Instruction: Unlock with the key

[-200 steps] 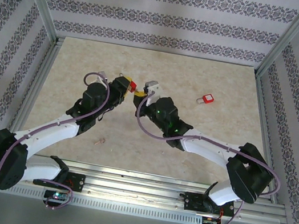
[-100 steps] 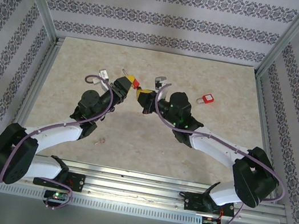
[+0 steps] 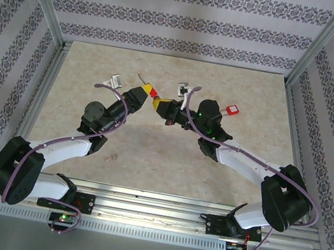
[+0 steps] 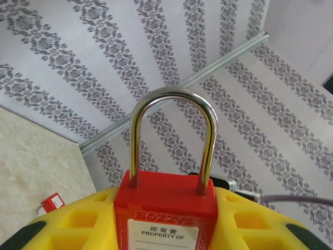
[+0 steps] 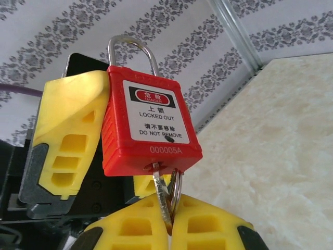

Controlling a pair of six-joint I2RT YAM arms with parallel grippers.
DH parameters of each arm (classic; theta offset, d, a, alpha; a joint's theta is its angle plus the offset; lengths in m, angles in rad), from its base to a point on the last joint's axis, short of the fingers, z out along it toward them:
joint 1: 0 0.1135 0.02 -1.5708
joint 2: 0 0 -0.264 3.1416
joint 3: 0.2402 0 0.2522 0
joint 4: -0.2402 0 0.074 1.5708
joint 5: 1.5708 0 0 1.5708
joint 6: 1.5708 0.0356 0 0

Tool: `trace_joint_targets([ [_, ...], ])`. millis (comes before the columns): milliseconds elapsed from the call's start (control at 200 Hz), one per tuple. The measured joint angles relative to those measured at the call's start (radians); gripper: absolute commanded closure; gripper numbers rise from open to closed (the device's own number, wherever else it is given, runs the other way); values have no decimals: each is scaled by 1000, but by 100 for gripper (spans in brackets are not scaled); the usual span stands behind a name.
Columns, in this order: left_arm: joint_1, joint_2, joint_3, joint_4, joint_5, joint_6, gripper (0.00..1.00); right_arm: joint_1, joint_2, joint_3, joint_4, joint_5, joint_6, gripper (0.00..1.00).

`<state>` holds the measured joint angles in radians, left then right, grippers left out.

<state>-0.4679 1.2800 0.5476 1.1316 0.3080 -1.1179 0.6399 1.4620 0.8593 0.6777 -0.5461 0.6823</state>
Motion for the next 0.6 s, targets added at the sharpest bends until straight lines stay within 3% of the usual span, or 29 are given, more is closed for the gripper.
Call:
trace_joint_targets([
  [600,34,-53,68,-68,166,152,100,-76,19,16,153,-226,162,100],
])
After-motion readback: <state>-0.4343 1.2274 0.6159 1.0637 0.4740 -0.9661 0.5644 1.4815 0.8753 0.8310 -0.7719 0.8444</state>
